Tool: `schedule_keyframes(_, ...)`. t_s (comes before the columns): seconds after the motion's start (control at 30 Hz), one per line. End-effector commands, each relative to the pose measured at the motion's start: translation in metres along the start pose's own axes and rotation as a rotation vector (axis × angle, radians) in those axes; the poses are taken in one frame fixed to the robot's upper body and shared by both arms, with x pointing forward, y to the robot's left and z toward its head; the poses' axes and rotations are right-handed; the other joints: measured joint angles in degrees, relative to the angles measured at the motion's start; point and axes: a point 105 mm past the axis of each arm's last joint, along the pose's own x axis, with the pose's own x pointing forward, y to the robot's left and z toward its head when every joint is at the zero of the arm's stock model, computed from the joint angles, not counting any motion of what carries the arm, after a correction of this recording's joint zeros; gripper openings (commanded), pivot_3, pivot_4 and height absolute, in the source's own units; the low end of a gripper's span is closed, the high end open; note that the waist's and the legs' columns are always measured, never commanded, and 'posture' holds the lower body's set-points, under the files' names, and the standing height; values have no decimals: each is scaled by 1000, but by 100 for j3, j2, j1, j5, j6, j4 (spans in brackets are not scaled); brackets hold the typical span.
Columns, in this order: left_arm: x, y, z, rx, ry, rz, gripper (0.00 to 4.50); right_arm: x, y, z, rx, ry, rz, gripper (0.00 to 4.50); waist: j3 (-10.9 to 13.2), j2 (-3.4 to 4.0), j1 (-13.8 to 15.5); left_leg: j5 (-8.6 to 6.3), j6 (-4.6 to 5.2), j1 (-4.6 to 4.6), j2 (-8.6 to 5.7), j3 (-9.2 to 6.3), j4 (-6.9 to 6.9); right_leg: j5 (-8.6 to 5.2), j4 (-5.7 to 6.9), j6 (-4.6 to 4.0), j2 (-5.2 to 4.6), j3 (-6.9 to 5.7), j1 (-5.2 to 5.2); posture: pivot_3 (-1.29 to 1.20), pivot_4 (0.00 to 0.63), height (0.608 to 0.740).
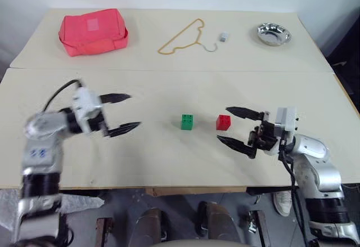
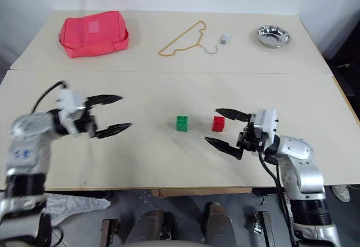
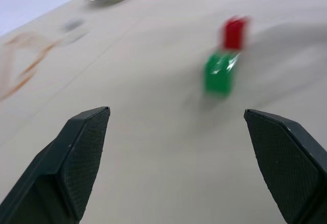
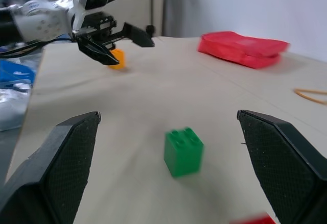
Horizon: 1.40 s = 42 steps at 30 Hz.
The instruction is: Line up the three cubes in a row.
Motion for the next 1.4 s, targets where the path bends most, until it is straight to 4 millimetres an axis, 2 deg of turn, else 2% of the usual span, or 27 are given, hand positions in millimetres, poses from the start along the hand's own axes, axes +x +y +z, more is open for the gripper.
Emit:
schedule_keyframes(0.03,-50,9,1,-12,-50,329,4471,13,6,4,-29,-22,93,4500,0,1,37,-3,5,-1,-2,-10,12,0,-1,0,-7,-1,9,0,150,740)
schedule_keyframes(0.23,-140,-17,-40,-118,89,740,4471,30,6,8,-67,-44,177,4500,1,0,28,-33,26,16,-8,-44,39,3,-24,5,-25,-2,72,0,150,740)
schedule_keyframes(0.37,-176,-21,-54,-174,135,883,4471,34,12,12,-56,-56,228,4500,0,0,75,-34,23,15,-8,-63,40,2,-26,3,-24,-13,79,0,150,740)
schedule_keyframes(0.43,-186,-26,-59,-200,144,921,4471,35,13,14,-52,-63,236,4500,0,1,54,-36,20,15,-8,-62,41,2,-28,3,-27,-12,80,0,150,740)
schedule_keyframes(0.5,-184,-33,-60,-209,151,914,4471,34,13,14,-51,-61,233,4500,0,2,18,-41,17,15,-10,-61,39,2,-29,3,-29,-12,79,0,150,740)
schedule_keyframes(0.57,-173,-36,-58,-224,129,889,4471,33,11,12,-49,-55,228,4500,0,1,8,-46,16,17,-8,-61,38,2,-29,3,-28,-13,78,0,150,740)
schedule_keyframes(0.67,-137,-27,-44,-234,30,924,4471,29,10,9,-42,-37,222,4500,0,1,50,-46,16,15,-8,-63,39,2,-30,3,-28,-15,79,0,150,740)
schedule_keyframes(0.77,-108,-19,-39,-248,23,986,4471,28,9,7,-36,-30,219,4500,-2,-1,55,-45,18,16,-13,-66,42,3,-30,4,-30,-11,86,0,150,740)
schedule_keyframes(0.93,-72,-7,-35,-282,65,1071,4471,27,11,5,-21,-22,221,4500,-2,0,13,-45,18,17,-12,-61,35,3,-29,4,-19,-13,81,0,150,740)
schedule_keyframes(1.1,-68,11,-39,-298,168,1189,4471,28,12,5,-15,-21,218,4500,-2,-1,20,-44,17,17,-8,-54,36,3,-30,4,-12,-16,79,0,150,740)
schedule_keyframes(1.23,-65,21,-42,-412,174,1269,4471,27,12,6,-18,-17,206,4500,-1,-1,50,-44,17,16,-9,-56,38,3,-30,4,-14,-14,80,0,150,740)
schedule_keyframes(1.37,-51,29,-44,-439,186,1200,4471,27,13,5,-20,-18,184,4500,-2,-1,47,-43,18,13,-11,-61,40,3,-30,4,-15,-14,83,0,150,740)
schedule_keyframes(1.4,-50,30,-46,-450,191,1193,4087,27,13,5,-20,-19,183,4500,-2,-1,41,-43,17,13,-12,-61,40,3,-30,4,-15,-15,82,0,150,740)
